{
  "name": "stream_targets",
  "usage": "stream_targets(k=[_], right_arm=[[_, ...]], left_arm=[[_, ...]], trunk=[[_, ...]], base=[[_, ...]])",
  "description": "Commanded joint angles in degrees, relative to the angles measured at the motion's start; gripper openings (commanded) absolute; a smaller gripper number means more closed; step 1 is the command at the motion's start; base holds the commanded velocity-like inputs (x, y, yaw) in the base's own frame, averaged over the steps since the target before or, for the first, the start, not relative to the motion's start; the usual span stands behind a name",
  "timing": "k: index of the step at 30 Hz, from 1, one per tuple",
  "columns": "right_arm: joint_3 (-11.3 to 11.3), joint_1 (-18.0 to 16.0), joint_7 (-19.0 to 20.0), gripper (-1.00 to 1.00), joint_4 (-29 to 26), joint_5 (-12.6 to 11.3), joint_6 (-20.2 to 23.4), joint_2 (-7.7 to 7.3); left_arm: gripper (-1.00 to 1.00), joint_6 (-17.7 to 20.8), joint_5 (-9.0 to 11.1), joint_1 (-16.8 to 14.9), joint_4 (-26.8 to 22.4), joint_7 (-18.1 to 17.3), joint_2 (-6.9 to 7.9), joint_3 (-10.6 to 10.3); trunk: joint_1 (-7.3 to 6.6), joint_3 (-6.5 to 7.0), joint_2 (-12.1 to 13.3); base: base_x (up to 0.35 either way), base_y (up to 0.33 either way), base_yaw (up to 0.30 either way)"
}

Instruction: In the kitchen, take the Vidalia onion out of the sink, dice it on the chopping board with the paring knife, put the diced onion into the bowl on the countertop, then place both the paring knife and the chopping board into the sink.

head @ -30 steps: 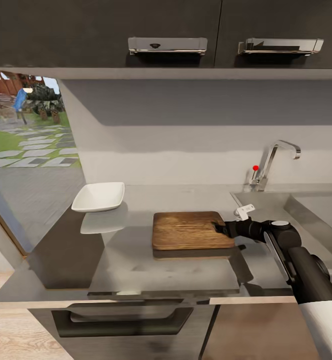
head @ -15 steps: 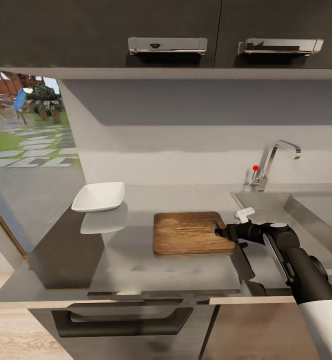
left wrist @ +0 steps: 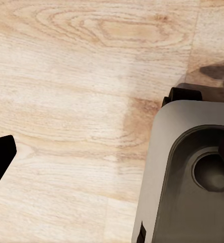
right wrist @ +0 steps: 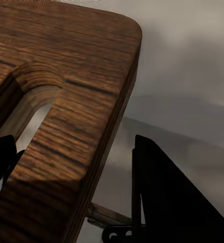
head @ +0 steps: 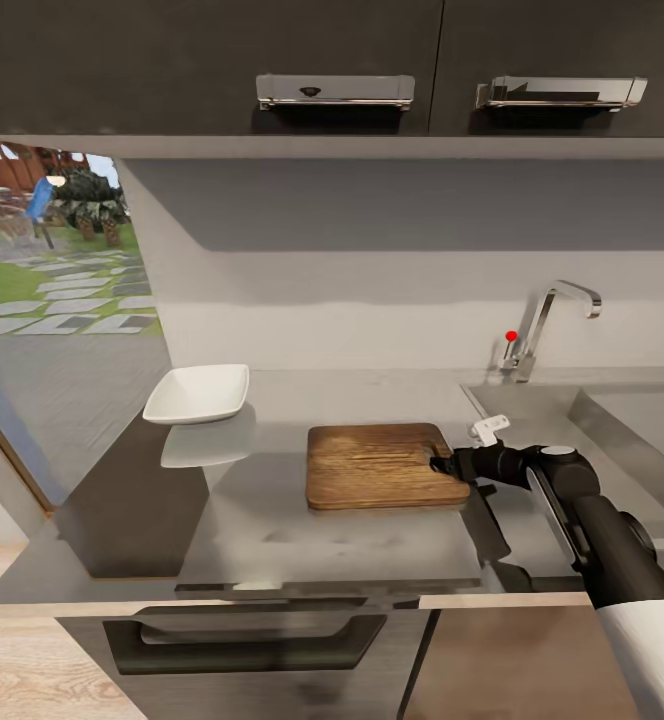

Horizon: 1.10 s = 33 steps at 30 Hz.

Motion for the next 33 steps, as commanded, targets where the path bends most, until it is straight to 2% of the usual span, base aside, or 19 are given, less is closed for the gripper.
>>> stream_targets(k=[1, 8, 13, 17, 20, 26, 33], right_arm=[[0.1, 0.0, 0.2, 1.00, -0.1, 1.2, 0.5, -0.05], [0.0, 0.0, 0.0, 1.00, -5.1, 1.3, 1.1, -0.11], [-0.1, 0.0, -0.1, 1.00, -10.4, 1.4, 5.4, -0.13], [-0.1, -0.3, -0.2, 1.00, -13.4, 1.4, 6.7, -0.20], [-0.1, -2.1, -0.3, 1.00, -16.3, 1.4, 9.8, -0.22], [-0.1, -2.7, -0.3, 1.00, -16.9, 1.4, 10.8, -0.23], [-0.1, -2.8, -0.3, 1.00, -16.9, 1.4, 10.9, -0.21]], left_arm=[[1.00, -0.4, 0.5, -0.1, 0.2, -0.1, 0.00, 0.0], [1.00, -0.4, 0.5, -0.1, 0.2, -0.1, 0.00, 0.0], [1.00, -0.4, 0.5, -0.1, 0.2, -0.1, 0.00, 0.0], [1.00, -0.4, 0.5, -0.1, 0.2, -0.1, 0.00, 0.0], [1.00, -0.4, 0.5, -0.1, 0.2, -0.1, 0.00, 0.0], [1.00, -0.4, 0.5, -0.1, 0.2, -0.1, -0.02, 0.0], [1.00, -0.4, 0.5, -0.1, 0.2, -0.1, -0.14, 0.0]], trunk=[[0.00, -0.07, 0.0], [0.00, -0.07, 0.0], [0.00, -0.07, 0.0], [0.00, -0.07, 0.0], [0.00, -0.07, 0.0], [0.00, -0.07, 0.0], [0.00, -0.07, 0.0]], base=[[0.000, 0.000, 0.000], [0.000, 0.000, 0.000], [0.000, 0.000, 0.000], [0.000, 0.000, 0.000], [0.000, 0.000, 0.000], [-0.045, 0.000, 0.000], [-0.289, 0.000, 0.000]])
